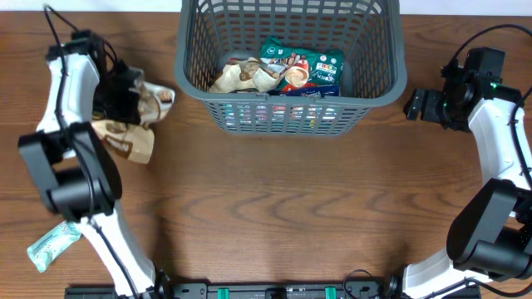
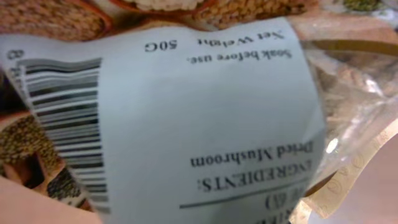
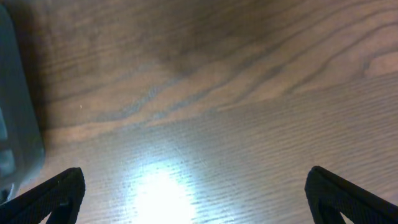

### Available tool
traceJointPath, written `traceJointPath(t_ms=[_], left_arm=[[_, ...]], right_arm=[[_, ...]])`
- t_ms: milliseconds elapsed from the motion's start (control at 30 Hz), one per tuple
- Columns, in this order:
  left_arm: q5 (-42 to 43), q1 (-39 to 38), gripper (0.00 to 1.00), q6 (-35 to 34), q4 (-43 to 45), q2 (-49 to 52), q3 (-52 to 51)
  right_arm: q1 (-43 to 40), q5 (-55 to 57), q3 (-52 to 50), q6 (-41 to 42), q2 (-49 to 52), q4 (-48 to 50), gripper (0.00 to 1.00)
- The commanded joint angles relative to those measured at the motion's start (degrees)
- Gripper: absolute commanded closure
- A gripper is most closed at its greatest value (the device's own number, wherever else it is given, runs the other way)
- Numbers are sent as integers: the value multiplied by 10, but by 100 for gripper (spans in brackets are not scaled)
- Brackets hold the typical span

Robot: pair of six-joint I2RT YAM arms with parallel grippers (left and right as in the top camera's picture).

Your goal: Pack container

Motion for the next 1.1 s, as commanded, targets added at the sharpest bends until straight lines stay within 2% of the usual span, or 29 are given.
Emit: traceJointPath(t_ms=[0, 233, 333, 467, 633, 767, 933, 1067], left_arm=[[6, -4, 94, -47, -7, -112, 6], [7, -10, 94, -144, -8, -285, 21], [36, -35, 94, -150, -5, -343, 41], [66, -118, 94, -140, 26, -384, 88], [66, -258, 94, -49, 91, -371, 124], [60, -347, 94, 64, 132, -328, 124], [59, -395, 94, 204, 150, -245, 124], [59, -398, 94, 211, 175, -174, 124]], right_arm=[[3, 0, -2, -23, -7, -4, 1], [3, -1, -2, -25, -7, -4, 1], [3, -1, -2, -30, -7, -4, 1], [3, -1, -2, -30, -7, -3, 1], [3, -1, -2, -30, -7, -4, 1], [3, -2, -2, -30, -7, -11, 1], [3, -3, -2, -30, -7, -23, 1], [3, -3, -2, -30, -7, -33, 1]])
